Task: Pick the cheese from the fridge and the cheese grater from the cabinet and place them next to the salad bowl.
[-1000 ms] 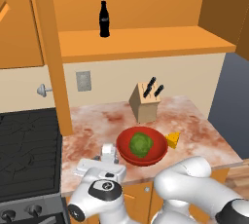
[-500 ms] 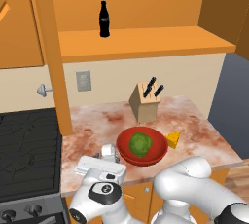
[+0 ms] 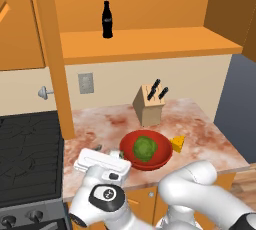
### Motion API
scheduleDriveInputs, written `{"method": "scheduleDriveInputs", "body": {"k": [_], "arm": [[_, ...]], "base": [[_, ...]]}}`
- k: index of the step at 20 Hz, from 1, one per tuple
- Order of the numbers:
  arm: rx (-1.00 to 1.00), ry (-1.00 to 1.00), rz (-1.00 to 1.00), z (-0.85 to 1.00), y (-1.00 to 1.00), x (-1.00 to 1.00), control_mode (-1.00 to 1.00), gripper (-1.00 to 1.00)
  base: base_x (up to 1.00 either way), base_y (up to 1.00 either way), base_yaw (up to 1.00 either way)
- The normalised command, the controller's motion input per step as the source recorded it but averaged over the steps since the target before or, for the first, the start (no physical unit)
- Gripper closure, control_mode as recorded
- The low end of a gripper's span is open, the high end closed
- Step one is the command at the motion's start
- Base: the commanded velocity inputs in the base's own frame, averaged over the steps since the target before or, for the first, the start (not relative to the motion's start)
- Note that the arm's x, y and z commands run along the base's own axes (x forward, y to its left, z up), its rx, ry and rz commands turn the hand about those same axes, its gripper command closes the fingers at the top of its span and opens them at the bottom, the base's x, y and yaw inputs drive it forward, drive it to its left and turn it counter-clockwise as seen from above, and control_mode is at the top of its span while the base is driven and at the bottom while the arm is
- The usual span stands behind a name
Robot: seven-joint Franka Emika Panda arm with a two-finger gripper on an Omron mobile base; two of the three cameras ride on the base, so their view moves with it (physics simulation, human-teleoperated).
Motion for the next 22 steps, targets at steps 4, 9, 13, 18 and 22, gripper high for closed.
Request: {"method": "scheduleDriveInputs", "body": {"k": [4,9,13,18,22], "arm": [[0.00,-0.21,0.00,0.60,-0.23,-0.14,-1.00,-1.00],[0.01,-0.18,0.00,0.59,-0.52,-0.10,-1.00,-1.00],[0.09,-0.09,0.00,0.87,-0.58,-0.29,-1.00,-1.00],[0.13,-0.10,-0.01,0.97,-0.58,-0.70,-1.00,-1.00],[0.23,0.04,-0.15,0.59,-0.84,-1.00,-1.00,-1.00]], "base": [[0.00,0.00,0.00],[0.00,0.00,0.00],[0.00,0.00,0.00],[0.00,0.00,0.00],[0.00,0.00,0.00]]}}
